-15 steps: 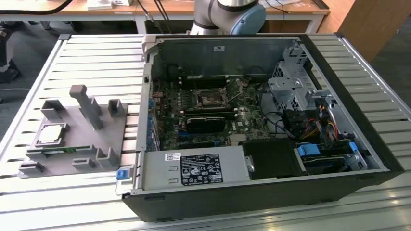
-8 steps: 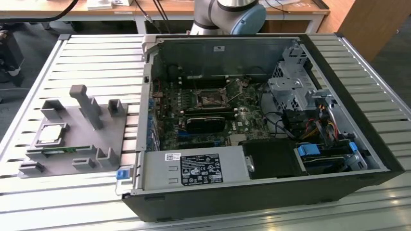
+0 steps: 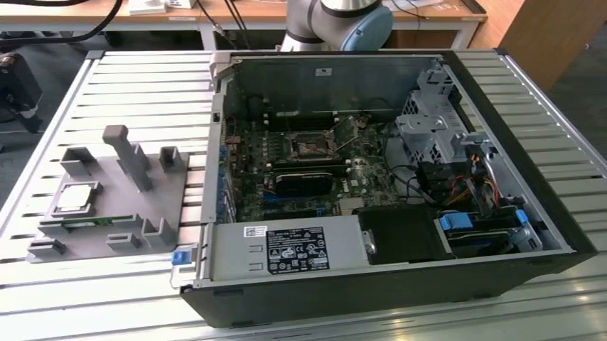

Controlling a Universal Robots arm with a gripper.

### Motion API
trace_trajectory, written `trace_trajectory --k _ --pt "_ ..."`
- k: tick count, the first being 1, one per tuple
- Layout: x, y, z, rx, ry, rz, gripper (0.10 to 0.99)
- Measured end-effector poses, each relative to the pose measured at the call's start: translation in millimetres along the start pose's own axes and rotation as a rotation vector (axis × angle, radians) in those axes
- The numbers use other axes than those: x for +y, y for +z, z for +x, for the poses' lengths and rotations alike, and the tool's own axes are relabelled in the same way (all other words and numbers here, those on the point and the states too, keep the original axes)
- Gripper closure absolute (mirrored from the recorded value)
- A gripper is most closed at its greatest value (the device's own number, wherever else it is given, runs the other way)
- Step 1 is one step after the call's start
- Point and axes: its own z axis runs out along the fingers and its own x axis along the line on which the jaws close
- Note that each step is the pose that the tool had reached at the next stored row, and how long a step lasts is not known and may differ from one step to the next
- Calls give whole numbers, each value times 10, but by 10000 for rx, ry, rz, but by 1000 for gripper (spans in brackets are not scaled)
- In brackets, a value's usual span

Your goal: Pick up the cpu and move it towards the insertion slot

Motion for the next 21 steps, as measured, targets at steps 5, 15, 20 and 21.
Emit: trace_trajectory --k 5,15,20,21 --pt "-11 58 0 23 0 1 380" --pt "-22 191 0 81 3 4 380" --pt "-25 243 0 95 3 5 380" --pt "-25 253 0 98 3 5 380"
